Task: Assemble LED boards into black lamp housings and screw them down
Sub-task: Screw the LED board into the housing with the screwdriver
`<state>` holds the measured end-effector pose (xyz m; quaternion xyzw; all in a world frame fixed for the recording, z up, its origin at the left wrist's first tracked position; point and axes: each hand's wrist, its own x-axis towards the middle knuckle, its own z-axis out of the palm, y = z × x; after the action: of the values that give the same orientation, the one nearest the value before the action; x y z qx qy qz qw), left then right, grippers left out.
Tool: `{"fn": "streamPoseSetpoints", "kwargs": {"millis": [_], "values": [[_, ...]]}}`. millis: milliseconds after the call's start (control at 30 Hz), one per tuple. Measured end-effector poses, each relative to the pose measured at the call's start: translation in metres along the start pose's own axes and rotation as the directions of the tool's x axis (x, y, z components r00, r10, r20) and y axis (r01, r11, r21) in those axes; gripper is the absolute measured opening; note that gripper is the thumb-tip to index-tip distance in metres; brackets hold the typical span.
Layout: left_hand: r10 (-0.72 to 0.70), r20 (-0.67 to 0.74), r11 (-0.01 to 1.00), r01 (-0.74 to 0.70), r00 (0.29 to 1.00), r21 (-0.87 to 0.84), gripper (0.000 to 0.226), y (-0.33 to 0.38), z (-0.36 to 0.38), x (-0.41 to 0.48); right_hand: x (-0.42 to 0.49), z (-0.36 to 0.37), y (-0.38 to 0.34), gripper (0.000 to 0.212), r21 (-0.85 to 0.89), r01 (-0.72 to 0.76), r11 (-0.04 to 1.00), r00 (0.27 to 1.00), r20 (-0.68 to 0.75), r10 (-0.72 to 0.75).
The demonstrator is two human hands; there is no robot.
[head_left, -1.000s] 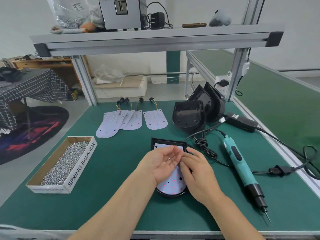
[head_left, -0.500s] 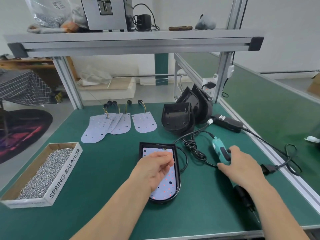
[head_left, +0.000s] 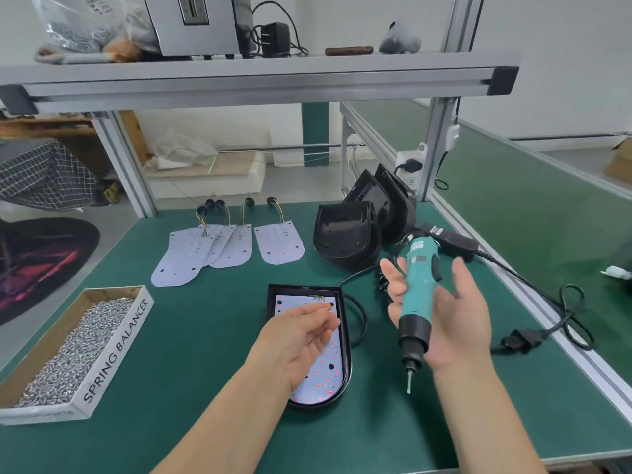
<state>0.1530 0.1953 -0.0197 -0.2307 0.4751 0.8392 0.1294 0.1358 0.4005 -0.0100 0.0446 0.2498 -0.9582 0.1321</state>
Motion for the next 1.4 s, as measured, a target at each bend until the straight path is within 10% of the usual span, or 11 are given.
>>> {"fn": "streamPoseSetpoints", "kwargs": {"millis": [200, 533, 700, 1067, 1400], "values": [[-0.002, -0.001, 1.000, 0.002, 1.000, 0.003, 0.008, 0.000, -0.002, 0.000, 0.000, -0.006, 0.029, 0.056, 0.401, -0.155, 0.903, 0.929, 0.369, -0.004], [-0.004, 0.014, 0.999, 0.004, 1.000, 0.047, 0.009, 0.000, -0.002, 0.002, 0.006, 0.041, 0.004, 0.020, 0.137, 0.116, 0.984, 0.992, 0.037, -0.122], [-0.007, 0.026, 0.999, 0.006, 1.000, 0.046, 0.010, -0.001, -0.003, 0.004, 0.028, 0.066, -0.017, 0.011, -0.091, 0.371, 0.924, 0.899, -0.214, -0.382], [-0.021, 0.021, 0.997, 0.023, 1.000, -0.070, 0.013, -0.002, -0.008, 0.008, 0.046, 0.072, 0.006, 0.022, -0.261, 0.631, 0.731, 0.677, -0.275, -0.683], [-0.023, 0.015, 0.997, 0.024, 1.000, -0.070, 0.015, -0.001, -0.005, 0.006, 0.043, 0.073, 0.023, 0.018, -0.321, 0.615, 0.720, 0.682, -0.242, -0.690]]}}
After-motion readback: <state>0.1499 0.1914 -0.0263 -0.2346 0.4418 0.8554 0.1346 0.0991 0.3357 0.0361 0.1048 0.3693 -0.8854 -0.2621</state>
